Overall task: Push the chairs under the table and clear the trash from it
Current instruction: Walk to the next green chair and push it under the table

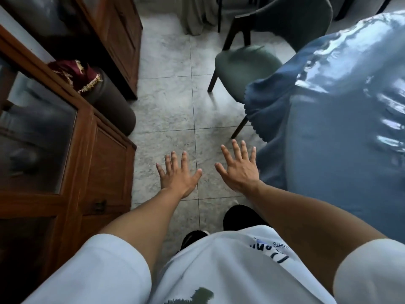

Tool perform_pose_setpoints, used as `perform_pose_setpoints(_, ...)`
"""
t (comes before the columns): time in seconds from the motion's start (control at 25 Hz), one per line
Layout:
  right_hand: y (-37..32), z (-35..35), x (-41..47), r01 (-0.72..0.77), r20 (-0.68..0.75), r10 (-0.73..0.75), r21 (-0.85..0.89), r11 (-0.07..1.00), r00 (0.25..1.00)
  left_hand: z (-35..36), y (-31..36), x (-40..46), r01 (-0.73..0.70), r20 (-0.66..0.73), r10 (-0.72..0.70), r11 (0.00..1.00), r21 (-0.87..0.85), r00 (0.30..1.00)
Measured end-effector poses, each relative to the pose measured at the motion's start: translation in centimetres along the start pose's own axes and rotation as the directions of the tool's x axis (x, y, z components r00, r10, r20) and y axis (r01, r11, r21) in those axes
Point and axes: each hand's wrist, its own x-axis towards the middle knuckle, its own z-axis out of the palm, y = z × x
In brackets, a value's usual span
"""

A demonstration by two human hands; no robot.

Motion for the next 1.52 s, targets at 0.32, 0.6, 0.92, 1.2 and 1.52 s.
perform_pose_setpoints(0.32, 1.2, -4.7, 14.6, 0.008, 0.120, -0.015, 0.058, 0.998, 0.993, -7.7, 2.1, 12.3, 0.111, 0.001, -0.111, 0.993, -0.031, 0.994)
perform_pose_setpoints(0.6, 0.0, -9.6, 26.5, 0.114, 0.159, -0.119, 0.039, 0.993, 0.980, -14.9, 2.7, 21.1, 0.173, -0.037, -0.175, 0.983, -0.064, 0.984)
perform_pose_setpoints(0.92, -5.2, -13.2, 40.1, 0.102, 0.170, -0.100, -0.007, 0.995, 0.980, -21.5, -2.6, 33.1, 0.172, 0.035, -0.170, 0.980, -0.104, 0.985)
perform_pose_setpoints(1.2, -8.9, -18.7, 50.2, -0.061, 0.078, 0.061, 0.002, 0.998, 0.995, -29.7, -7.0, 43.2, 0.058, 0.015, -0.057, 0.997, -0.060, 0.998)
perform_pose_setpoints(1.52, -11.1, -22.3, 61.1, -0.102, 0.114, 0.102, -0.003, 0.995, 0.988, -36.7, -6.3, 54.3, -0.050, 0.037, 0.050, 0.999, -0.002, 0.998)
